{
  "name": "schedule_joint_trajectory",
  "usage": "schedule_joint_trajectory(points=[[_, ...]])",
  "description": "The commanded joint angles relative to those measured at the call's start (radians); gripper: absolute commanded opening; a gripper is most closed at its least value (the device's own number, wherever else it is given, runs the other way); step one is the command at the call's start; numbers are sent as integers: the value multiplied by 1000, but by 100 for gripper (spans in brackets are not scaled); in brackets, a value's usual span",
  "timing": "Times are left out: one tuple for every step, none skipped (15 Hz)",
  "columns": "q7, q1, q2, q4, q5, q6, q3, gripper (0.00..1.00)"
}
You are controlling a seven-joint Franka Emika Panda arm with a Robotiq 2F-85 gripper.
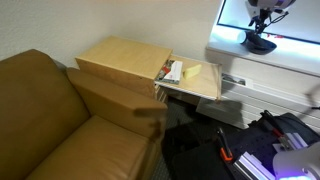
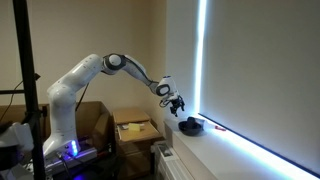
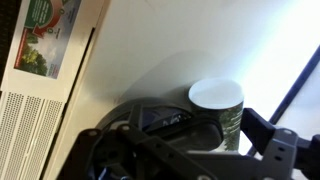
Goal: Remove the bowl from the nightstand and place it on the windowsill
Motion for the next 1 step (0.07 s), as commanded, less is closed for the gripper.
schedule_joint_trajectory(points=[[-42,-11,-26,-18,25,6,23,100]])
